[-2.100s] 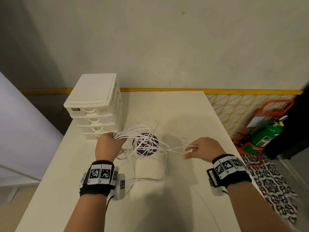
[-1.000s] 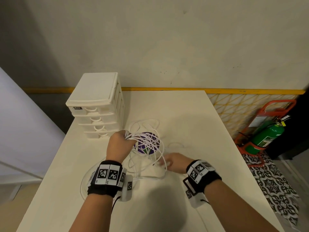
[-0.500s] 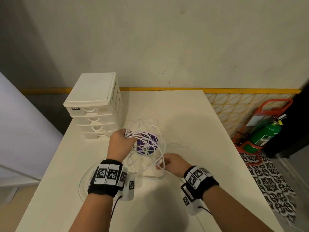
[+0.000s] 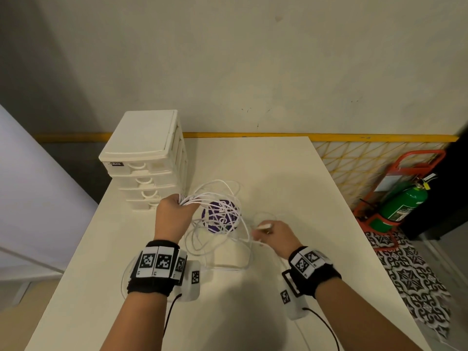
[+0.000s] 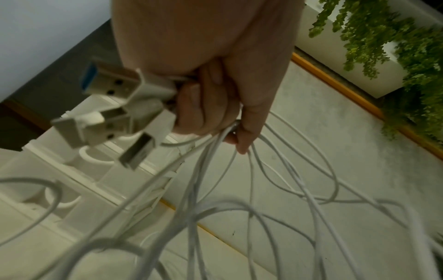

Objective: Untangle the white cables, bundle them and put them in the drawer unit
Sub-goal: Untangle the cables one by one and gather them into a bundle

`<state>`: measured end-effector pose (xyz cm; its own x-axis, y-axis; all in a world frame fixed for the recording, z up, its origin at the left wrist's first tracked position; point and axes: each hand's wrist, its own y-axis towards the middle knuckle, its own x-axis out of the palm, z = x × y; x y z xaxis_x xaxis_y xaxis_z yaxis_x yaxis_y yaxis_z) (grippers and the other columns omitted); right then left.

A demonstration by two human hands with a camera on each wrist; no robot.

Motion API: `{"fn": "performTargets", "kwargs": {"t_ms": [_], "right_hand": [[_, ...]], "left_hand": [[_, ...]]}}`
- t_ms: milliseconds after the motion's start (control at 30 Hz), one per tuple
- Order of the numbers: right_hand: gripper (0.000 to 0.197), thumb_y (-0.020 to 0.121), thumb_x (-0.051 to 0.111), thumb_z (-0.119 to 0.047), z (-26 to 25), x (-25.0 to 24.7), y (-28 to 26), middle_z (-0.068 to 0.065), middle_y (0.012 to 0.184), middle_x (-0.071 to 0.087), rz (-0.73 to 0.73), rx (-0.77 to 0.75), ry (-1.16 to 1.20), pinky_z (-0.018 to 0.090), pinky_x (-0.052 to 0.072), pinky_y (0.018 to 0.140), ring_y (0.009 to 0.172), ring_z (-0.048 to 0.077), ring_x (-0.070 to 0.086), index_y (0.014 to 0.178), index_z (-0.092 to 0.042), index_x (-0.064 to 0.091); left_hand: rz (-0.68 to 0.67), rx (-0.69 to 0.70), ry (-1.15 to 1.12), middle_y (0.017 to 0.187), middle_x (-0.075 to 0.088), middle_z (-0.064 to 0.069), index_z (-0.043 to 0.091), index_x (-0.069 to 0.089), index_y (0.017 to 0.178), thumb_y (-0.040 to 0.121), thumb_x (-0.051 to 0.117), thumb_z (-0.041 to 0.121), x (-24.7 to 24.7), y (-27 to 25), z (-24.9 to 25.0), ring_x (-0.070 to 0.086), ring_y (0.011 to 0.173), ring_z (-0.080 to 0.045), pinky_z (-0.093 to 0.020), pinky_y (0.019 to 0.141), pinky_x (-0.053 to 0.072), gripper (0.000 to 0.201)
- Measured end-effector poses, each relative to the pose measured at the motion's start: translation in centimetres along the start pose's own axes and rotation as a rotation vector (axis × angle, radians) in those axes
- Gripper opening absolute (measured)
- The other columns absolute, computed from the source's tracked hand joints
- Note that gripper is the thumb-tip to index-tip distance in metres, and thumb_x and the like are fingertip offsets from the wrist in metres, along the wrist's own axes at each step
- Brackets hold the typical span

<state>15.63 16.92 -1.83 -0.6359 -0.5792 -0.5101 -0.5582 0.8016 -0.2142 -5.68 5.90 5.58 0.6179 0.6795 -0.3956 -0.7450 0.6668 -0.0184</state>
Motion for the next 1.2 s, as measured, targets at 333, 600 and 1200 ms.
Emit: {"fn": "performTargets", "kwargs": {"t_ms": [333, 600, 1200], "right_hand": [[0.038, 0.088, 0.052, -0.052, -5.5, -1.5, -1.0, -0.006, 0.102, 0.069, -0.07, -0.085, 0.161, 0.025, 0.048, 0.084, 0.094, 0.008, 0.064, 0.114, -0.026, 0.06], [0.021, 0.075, 0.075, -0.024, -4.1, -4.4, 0.6, 0.001, 0.081, 0.068, 0.271, -0.1, -0.277, 0.032, 0.051, 0.074, 0.074, 0.018, 0.062, 0.096, -0.021, 0.071], [0.037, 0.078, 0.069, -0.035, -6.5, -4.9, -1.0, -0.006, 0.092, 0.049, 0.39, -0.55, -0.163, 0.023, 0.042, 0.083, 0.086, 0.002, 0.047, 0.113, -0.026, 0.062]], "left_hand": [[-0.147, 0.0, 0.004, 0.056, 0.052, -0.002, 0.002, 0.055, 0.069, 0.078, 0.073, 0.016, 2.5, -1.4, 1.4, 0.046, 0.05, -0.015, -0.021, 0.043, 0.033, 0.024], [-0.401, -0.002, 0.005, 0.031, 0.044, 0.014, 0.008, 0.061, 0.069, 0.075, 0.08, 0.023, -0.1, -1.8, 2.4, 0.039, 0.029, 0.003, -0.009, 0.034, 0.027, 0.025], [-0.365, -0.062, -0.209, 0.036, 0.034, 0.004, 0.015, 0.046, 0.054, 0.081, 0.062, 0.05, 1.3, -1.8, 2.8, 0.025, 0.032, -0.01, -0.016, 0.035, 0.023, 0.048]]}}
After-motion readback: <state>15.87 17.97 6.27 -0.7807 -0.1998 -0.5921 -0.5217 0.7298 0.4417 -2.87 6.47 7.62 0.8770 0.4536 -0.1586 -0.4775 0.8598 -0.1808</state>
